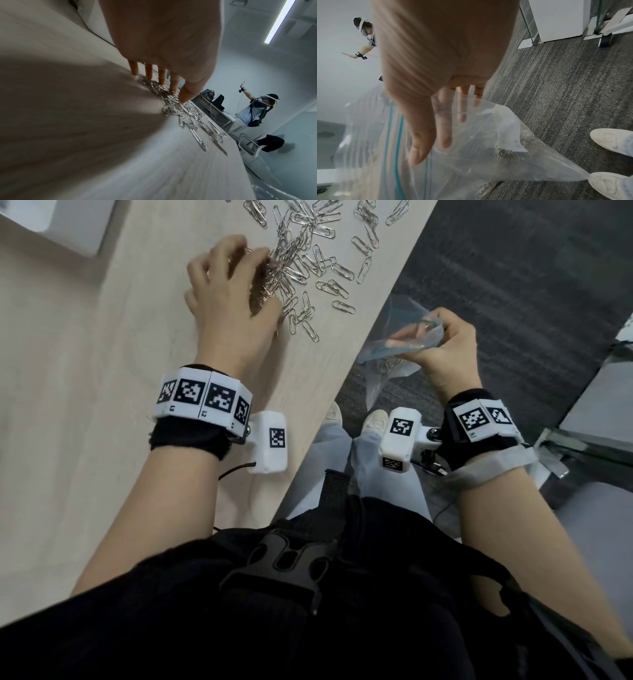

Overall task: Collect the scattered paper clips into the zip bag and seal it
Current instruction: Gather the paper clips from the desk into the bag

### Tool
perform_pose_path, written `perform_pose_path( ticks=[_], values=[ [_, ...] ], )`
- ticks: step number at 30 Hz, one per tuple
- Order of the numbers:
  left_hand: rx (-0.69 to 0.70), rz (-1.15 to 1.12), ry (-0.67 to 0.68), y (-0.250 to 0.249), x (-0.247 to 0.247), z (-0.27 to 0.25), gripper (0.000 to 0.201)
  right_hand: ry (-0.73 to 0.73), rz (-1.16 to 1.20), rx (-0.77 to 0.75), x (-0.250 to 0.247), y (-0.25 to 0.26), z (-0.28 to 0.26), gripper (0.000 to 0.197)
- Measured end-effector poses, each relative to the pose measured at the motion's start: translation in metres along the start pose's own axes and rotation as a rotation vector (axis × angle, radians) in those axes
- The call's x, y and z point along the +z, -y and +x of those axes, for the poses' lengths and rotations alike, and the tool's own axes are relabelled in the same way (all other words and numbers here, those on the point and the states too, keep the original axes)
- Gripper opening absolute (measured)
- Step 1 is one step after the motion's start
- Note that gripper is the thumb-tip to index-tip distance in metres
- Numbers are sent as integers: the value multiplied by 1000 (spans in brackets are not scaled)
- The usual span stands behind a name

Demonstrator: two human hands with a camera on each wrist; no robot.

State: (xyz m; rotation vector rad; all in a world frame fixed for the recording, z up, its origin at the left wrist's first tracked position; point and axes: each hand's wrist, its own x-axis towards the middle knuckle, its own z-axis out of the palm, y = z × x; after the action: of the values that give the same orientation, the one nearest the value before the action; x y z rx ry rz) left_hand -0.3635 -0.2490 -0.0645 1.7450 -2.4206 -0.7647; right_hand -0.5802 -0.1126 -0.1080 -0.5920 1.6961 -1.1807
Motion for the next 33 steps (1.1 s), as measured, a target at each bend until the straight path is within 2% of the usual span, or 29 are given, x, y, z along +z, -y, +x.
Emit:
perform_pose_path(
  ticks=[6,9,11,13,19,25,30,33],
  values=[
    [163,-120,130,1,-2,-14,51,12,-5,3,1,-2,-7,40],
    [173,-123,135,4,-11,-16,72,17,-1,-1,3,-3,-11,38],
    [109,-66,135,5,-15,-16,92,19,2,-4,4,-4,-12,38],
    [46,-51,151,6,-15,-15,99,23,9,-10,5,-4,-14,39],
    [74,-240,137,0,1,-16,66,2,0,-24,7,-4,-17,37],
    [153,-299,112,-15,16,-13,41,-3,-9,-30,7,-4,-17,38],
    [236,-197,124,-21,11,-15,40,-1,-11,-23,7,-4,-16,36],
    [302,-63,119,-25,4,-13,67,0,-17,-20,7,-3,-15,37]
  ],
)
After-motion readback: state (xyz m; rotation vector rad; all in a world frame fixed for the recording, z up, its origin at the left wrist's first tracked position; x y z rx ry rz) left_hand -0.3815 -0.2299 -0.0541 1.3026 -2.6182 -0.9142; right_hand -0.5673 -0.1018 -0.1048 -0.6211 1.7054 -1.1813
